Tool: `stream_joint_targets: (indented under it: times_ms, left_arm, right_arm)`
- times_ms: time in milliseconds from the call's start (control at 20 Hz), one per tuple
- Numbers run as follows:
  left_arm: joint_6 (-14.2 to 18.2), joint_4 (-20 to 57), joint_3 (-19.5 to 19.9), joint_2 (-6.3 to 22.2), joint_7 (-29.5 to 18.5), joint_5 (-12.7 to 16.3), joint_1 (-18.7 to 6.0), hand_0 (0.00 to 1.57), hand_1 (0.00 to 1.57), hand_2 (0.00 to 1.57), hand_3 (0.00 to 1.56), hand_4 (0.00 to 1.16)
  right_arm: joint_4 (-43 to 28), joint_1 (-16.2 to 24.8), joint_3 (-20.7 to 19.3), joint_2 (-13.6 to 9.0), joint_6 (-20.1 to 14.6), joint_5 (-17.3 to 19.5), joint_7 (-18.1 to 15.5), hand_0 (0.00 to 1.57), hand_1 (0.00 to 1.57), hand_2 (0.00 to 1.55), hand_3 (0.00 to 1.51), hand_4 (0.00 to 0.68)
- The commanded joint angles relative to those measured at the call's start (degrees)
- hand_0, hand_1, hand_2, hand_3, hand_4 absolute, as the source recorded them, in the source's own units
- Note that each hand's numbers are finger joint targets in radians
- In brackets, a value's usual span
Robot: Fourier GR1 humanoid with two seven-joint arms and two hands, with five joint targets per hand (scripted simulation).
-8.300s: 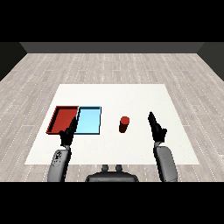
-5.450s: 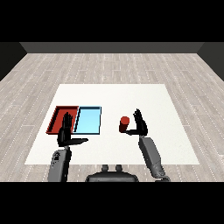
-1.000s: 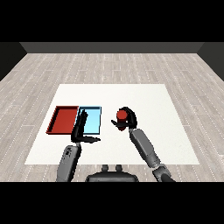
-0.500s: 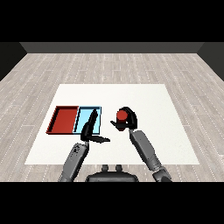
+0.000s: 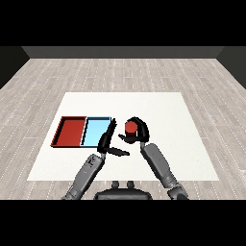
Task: Pick the red can and put it in the red box
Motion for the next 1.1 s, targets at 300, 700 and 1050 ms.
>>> stream_joint_targets:
  times_ms: [300,700,1050]
  left_arm:
    - [0.33,6.74,0.90,-0.01,-0.59,0.58,-4.06,0.00,0.00,0.00,0.00,0.00]
    - [4.36,11.95,-2.90,0.00,0.34,4.06,-11.08,0.00,0.00,0.00,0.00,0.00]
    - [5.82,11.02,-5.70,0.00,0.35,3.94,-9.13,0.00,0.00,0.00,0.00,0.00]
  right_arm:
    - [-3.96,-0.03,2.27,-0.12,1.26,-0.10,3.73,1.41,1.41,1.43,1.40,0.621]
    - [-3.31,-2.25,10.23,0.13,-7.00,-3.51,0.32,1.45,1.45,1.42,1.38,0.615]
    - [-3.89,0.42,9.98,0.13,-2.99,-4.61,-2.10,1.46,1.46,1.44,1.39,0.588]
